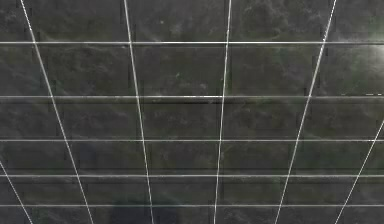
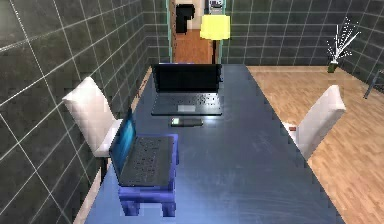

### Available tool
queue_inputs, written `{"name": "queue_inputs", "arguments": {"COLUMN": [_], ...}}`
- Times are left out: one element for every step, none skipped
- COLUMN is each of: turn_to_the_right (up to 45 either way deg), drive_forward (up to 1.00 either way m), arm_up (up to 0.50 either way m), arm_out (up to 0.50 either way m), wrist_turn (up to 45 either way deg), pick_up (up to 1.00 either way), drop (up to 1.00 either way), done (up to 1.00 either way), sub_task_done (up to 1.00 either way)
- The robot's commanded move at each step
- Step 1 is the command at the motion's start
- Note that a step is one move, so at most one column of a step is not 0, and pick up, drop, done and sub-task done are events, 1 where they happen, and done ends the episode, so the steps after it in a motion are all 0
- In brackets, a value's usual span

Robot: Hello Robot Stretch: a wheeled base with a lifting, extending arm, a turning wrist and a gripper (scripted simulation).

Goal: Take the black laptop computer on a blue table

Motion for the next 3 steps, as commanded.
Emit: {"name": "queue_inputs", "arguments": {"turn_to_the_right": [0.0, 0.0, 0.0], "drive_forward": [0.0, 0.0, 0.0], "arm_up": [0.5, 0.28, 0.0], "arm_out": [0.0, 0.0, 0.14], "wrist_turn": [0.0, 0.0, 0.0], "pick_up": [0.0, 0.0, 0.0], "drop": [0.0, 0.0, 0.0], "done": [0.0, 0.0, 0.0], "sub_task_done": [0.0, 0.0, 0.0]}}
